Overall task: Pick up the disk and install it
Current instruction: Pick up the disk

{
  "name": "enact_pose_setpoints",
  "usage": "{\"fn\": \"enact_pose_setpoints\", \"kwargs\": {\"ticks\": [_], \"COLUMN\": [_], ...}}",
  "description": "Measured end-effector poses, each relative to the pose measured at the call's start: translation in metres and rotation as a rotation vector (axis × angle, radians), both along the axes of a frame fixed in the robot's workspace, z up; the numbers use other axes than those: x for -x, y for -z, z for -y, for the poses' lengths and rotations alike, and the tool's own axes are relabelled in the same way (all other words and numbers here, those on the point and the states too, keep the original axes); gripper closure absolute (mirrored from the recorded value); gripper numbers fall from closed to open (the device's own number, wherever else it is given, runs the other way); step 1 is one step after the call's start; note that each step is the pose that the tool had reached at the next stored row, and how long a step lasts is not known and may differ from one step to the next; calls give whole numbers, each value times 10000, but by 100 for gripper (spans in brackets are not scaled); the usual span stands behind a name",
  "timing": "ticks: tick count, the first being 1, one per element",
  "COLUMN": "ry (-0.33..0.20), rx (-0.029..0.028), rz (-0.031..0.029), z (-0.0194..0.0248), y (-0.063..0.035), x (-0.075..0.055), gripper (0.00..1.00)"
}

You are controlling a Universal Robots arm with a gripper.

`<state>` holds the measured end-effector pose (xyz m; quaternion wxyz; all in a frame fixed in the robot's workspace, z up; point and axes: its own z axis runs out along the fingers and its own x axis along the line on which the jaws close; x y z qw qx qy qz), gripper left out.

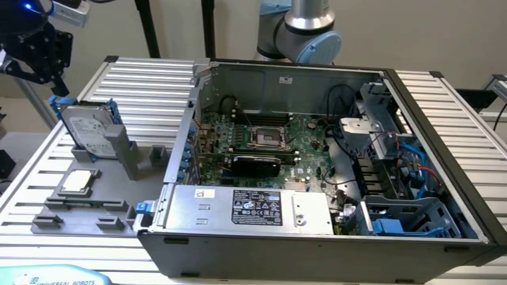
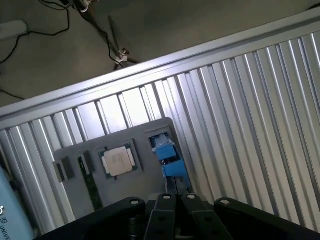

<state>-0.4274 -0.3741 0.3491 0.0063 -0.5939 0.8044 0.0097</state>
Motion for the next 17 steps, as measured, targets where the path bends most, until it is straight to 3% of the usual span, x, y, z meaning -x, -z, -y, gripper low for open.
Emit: {"fn": "enact_pose_setpoints", "kwargs": {"ticks": [17], "ry": [-2934], "rx": [6], "rz": [2], "z": [-25], "y": [17], "x": [1], "gripper": [89]}}
